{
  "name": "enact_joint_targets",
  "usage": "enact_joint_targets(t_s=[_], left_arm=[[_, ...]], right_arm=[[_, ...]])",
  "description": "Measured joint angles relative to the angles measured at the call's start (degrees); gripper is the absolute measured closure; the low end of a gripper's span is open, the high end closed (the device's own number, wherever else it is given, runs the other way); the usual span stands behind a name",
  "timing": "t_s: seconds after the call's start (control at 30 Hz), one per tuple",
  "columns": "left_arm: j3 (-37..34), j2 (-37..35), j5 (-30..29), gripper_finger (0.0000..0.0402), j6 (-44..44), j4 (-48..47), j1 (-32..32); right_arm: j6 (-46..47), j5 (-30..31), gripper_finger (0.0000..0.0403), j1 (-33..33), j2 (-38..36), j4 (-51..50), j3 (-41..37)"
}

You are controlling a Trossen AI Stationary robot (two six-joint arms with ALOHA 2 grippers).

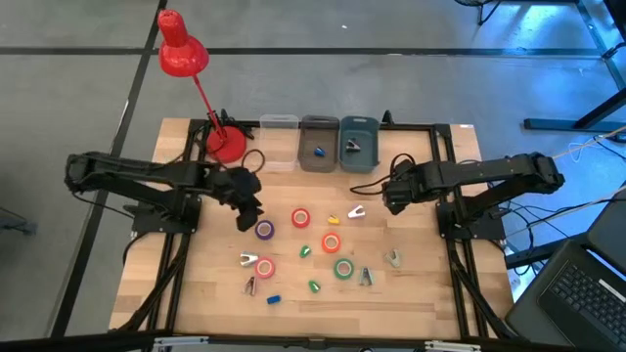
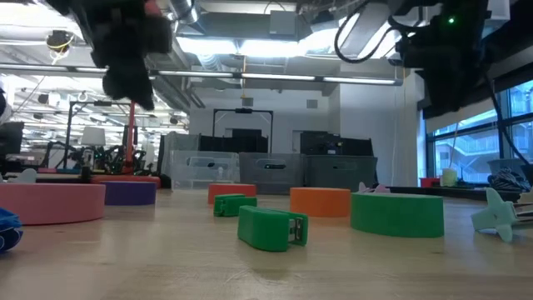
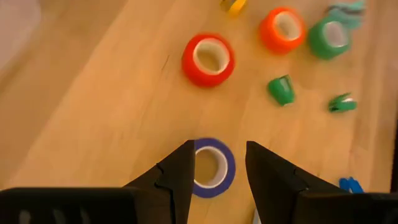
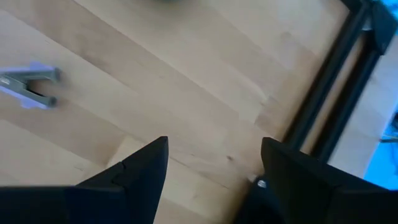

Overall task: Pick and place Stapler, Stapler remover, tape
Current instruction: Put the purple tape into the transparent bin

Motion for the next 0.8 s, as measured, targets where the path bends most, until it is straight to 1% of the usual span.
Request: enact_joint_targets(t_s=[0.07, 0.23, 0.43, 0.8], left_arm=[[0.00, 2.45, 0.13, 0.0268, -2.02, -0.24, 0.00], [0.00, 7.68, 2.72, 0.0268, -2.29, -0.20, -0.12], [0.00, 13.06, 1.74, 0.0271, 0.51, -0.19, -1.18], [0.00, 21.96, 1.68, 0.0273, 0.71, 1.06, -1.31]], right_arm=[[-0.24, 0.46, 0.0144, 0.00, -0.01, 0.93, 0.01], [-0.49, 1.44, 0.0144, 0.00, -0.01, 1.20, 0.01], [-0.65, 1.75, 0.0144, 0.00, -0.01, 1.20, 0.01], [-0.67, 1.88, 0.0144, 0.00, -0.01, 1.20, 0.01]])
